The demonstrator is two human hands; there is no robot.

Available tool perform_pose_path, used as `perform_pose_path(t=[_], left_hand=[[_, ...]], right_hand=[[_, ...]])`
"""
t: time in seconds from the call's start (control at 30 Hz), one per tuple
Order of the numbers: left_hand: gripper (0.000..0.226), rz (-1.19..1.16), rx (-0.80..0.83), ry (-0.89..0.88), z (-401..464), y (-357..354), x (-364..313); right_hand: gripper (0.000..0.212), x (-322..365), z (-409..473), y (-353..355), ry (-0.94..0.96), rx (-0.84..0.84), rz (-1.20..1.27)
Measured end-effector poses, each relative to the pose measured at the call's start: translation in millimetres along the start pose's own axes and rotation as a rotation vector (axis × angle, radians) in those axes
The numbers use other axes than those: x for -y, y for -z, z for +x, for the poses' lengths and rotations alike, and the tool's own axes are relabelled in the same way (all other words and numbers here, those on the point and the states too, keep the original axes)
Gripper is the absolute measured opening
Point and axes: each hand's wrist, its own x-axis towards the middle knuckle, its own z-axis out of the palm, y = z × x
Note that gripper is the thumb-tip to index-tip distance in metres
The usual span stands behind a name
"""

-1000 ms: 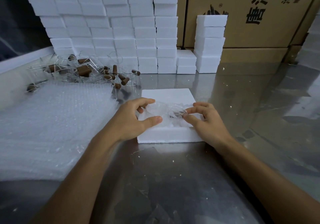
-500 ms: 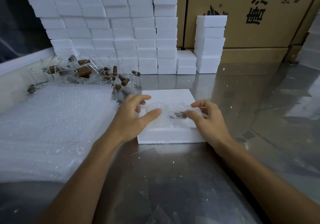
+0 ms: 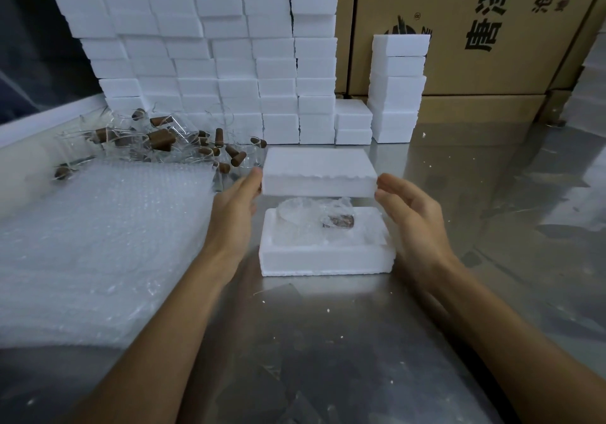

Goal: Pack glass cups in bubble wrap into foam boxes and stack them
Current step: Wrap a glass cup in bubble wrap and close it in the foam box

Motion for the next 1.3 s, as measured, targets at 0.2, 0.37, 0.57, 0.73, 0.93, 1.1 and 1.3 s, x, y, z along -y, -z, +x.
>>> perform_pose_path(t=[0.2, 0.37, 0.57, 0.73, 0.93, 1.1, 1.3], left_hand=[[0.028, -0.190, -0.074, -0.167, -1.2, 0.7, -18.2], [0.032, -0.203, -0.089, -0.190, -3.5, -3.1, -20.1], [0.032, -0.027, -0.022, -0.255, -7.8, -7.9, -13.9], [0.026, 0.037, -0.019, -0.290, -8.1, -7.8, -10.5], [0.029, 0.028, -0.010, -0.329, -12.4, -4.9, -5.6], [0.034, 0.066, -0.066, -0.311, -11.3, -7.6, 4.5], [0.021, 0.087, -0.125, -0.183, -8.0, -9.6, 12.9]], right_hand=[[0.036, 15.0, -1.4, 4.1, 0.102, -0.078, 0.105], [0.028, 14.5, -6.7, -1.6, 0.117, -0.111, 0.127], [0.022, 3.7, -8.2, -4.3, 0.036, -0.168, 0.109], [0.017, 1.0, -8.1, -6.3, 0.019, -0.170, 0.123], [0.019, 0.7, -14.0, -8.8, 0.158, -0.175, 0.120], [0.019, 0.0, -13.7, -9.1, 0.128, -0.146, 0.056], [0.015, -4.4, -12.4, -9.5, 0.056, -0.100, -0.063]])
